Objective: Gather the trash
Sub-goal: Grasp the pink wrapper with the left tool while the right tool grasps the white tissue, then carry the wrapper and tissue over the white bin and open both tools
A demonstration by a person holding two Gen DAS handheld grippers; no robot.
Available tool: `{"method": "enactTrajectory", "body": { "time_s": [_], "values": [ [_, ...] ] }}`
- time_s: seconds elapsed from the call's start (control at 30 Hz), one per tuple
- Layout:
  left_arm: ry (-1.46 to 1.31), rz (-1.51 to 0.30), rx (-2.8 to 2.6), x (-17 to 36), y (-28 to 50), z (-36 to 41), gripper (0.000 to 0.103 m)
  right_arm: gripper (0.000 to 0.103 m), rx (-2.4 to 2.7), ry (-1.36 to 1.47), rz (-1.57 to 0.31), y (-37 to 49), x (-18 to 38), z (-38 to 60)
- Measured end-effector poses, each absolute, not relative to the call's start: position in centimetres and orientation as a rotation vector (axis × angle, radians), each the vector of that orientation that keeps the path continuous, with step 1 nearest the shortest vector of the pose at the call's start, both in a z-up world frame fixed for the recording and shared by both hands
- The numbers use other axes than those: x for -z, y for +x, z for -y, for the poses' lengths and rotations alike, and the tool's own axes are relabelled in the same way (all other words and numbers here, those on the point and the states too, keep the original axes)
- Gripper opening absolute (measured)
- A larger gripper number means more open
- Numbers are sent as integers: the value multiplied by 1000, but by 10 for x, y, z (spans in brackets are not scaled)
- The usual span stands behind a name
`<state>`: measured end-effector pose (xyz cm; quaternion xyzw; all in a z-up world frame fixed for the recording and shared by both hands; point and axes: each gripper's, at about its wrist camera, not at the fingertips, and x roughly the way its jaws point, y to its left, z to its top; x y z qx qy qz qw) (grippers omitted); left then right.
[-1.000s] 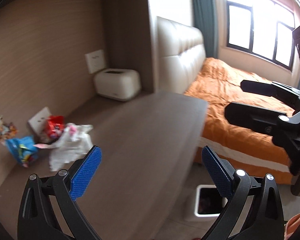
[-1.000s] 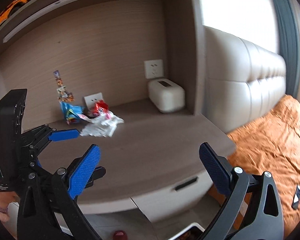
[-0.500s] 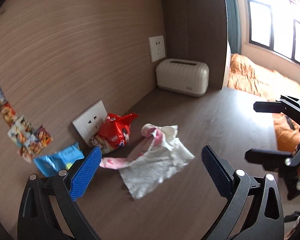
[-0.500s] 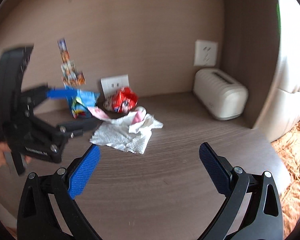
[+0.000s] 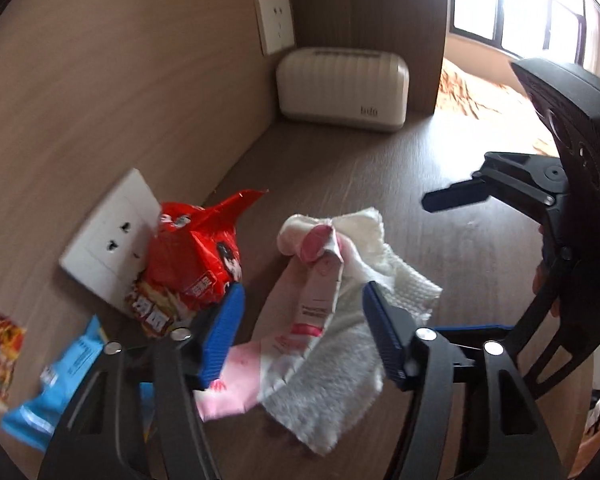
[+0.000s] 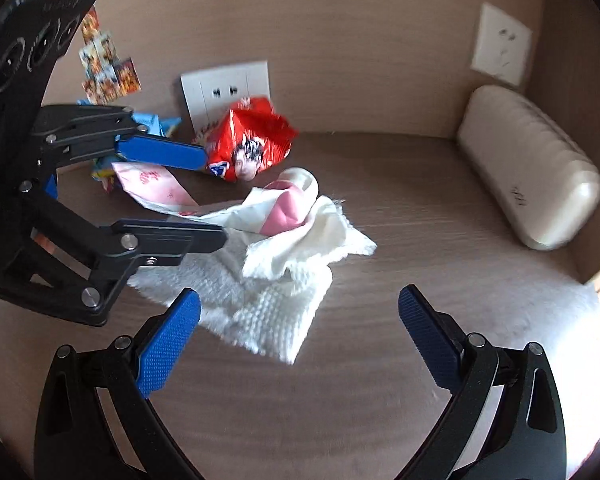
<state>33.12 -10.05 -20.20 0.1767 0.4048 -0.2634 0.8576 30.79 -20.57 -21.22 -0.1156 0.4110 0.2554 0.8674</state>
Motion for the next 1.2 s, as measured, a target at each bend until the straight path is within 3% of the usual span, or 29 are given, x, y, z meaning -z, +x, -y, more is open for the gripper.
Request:
{"method": "enactTrajectory", "body": {
  "time_s": [0.1,0.13,0.23,0.3,0.37,0.4,0.87,1.2],
  "values": [
    [395,-893,588,214,338,104,33,99,-550,-303,-863,315,220,193],
    [394,-905,598,217,339,104,21,99,-552,-317,-861,317,222,190],
    [399,-902,586,226,341,104,13,94,-581,-343,-861,321,227,181],
    [386,-899,570,226,343,103,9,63,-639,-305,-873,322,226,180],
    [351,-895,553,224,342,98,8,23,-639,-295,-867,319,222,180],
    [335,-893,548,222,341,96,8,18,-638,-292,-875,318,221,180],
    [217,-804,478,156,297,93,7,14,-521,-183,-786,249,171,243],
    [218,-761,554,132,249,158,7,14,-428,-108,-681,188,109,312]
  ]
}}
